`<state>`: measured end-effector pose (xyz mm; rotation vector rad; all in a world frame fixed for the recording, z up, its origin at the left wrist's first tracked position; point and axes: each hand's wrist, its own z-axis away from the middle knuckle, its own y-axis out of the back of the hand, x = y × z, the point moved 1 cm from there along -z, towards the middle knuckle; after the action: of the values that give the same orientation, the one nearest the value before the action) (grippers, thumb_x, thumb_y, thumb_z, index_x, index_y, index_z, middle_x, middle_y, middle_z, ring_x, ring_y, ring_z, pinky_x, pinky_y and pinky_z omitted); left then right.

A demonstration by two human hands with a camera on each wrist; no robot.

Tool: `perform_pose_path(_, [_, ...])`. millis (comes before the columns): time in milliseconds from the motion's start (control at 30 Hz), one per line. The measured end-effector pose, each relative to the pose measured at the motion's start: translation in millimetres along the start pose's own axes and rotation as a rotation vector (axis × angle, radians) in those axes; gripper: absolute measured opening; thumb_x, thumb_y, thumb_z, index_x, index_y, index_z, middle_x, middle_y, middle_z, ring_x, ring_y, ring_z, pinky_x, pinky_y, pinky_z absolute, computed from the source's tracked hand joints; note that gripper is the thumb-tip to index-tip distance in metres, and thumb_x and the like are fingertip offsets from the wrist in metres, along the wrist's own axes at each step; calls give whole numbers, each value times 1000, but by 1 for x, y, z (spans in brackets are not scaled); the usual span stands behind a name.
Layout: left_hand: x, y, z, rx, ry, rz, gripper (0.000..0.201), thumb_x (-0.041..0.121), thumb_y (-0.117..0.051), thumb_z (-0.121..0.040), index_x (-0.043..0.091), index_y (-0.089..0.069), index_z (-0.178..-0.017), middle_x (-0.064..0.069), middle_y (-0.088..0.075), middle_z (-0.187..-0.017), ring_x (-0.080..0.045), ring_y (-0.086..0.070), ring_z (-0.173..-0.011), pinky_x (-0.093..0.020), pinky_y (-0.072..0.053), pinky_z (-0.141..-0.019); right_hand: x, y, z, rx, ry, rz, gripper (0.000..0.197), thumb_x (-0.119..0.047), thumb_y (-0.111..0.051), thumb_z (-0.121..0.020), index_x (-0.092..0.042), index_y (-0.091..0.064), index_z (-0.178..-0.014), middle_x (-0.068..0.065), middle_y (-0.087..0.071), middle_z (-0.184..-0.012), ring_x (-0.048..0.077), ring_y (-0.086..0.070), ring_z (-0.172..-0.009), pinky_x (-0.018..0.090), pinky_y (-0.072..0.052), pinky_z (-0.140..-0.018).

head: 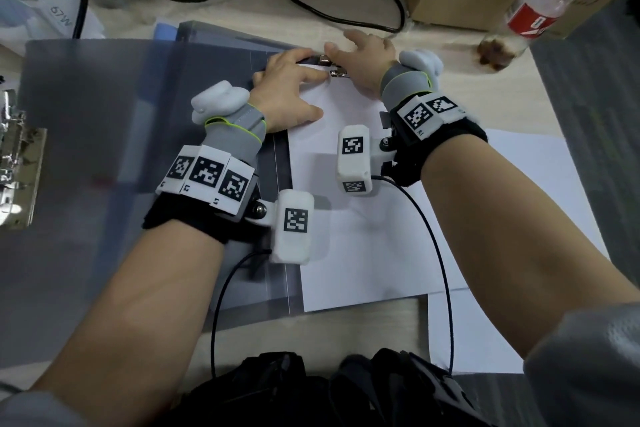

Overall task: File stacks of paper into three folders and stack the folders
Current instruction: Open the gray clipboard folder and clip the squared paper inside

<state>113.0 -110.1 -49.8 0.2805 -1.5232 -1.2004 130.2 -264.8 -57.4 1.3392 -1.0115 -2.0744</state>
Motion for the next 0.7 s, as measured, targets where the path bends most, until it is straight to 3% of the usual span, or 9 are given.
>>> perform_pose_path(100, [6,0,4,5,4,-15,57,16,-65,-83,29,-48,-136,7,-19,-156,-19,-11,-145,-38,-10,-114,10,3,13,66,20,26,56,-50,-41,-95,-30,-28,-147,10,-13,-159,29,3,-147,44,-4,-119])
perform_pose_path(200, [9,2,4,1,30,-47,57,16,-64,-83,26,-47,-136,5,-16,-158,-19,-9,-147,-41,-10,-115,16,7,23,77,6,-12,58,-42,-45,-95,-26,-26,-148,10,-12,-159,29,3,-147,43,-6,-119])
perform_pose_path(300, [15,0,9,-44,59,-126,55,18,-65,-83,17,-47,-135,-1,-8,-160,-23,0,-149,-48,-10,-116,23,10,37,60,44,-124,56,-31,-52,-93,-18,-34,-145,13,-31,-151,31,-21,-142,40,-22,-116])
perform_pose_path(400, [27,-7,20,-72,80,-221,48,22,-65,-82,9,-51,-126,-6,-10,-160,-27,3,-148,-48,-11,-116,35,15,63,73,43,-274,47,-23,-58,-90,-13,-50,-135,10,-52,-136,24,-50,-120,35,-41,-104])
perform_pose_path(500, [40,-14,33,-135,102,-262,45,38,-63,-74,6,-55,-104,-13,-30,-149,-31,-15,-144,-43,-22,-111,49,20,89,101,40,-314,35,-19,-60,-88,-11,-61,-122,7,-61,-126,16,-55,-103,29,-45,-94])
perform_pose_path(567, [52,-19,43,-170,97,-240,44,45,-55,-64,10,-49,-89,-13,-45,-119,-28,-39,-119,-34,-34,-90,57,25,107,120,40,-308,30,-18,-59,-88,-11,-64,-116,6,-66,-115,14,-55,-91,23,-48,-77])
perform_pose_path(633, [64,-29,53,-171,80,-166,32,38,-63,-77,14,-48,-92,-7,-40,-103,-22,-38,-96,-28,-32,-73,67,32,127,140,36,-303,28,-17,-58,-87,-11,-65,-113,7,-68,-104,15,-58,-86,15,-43,-61])
perform_pose_path(700, [76,-38,60,-176,45,-112,22,25,-63,-87,10,-58,-103,-7,-51,-107,-25,-48,-100,-28,-36,-81,79,38,148,168,23,-313,27,-17,-58,-86,-12,-66,-111,7,-69,-103,20,-67,-86,16,-45,-60])
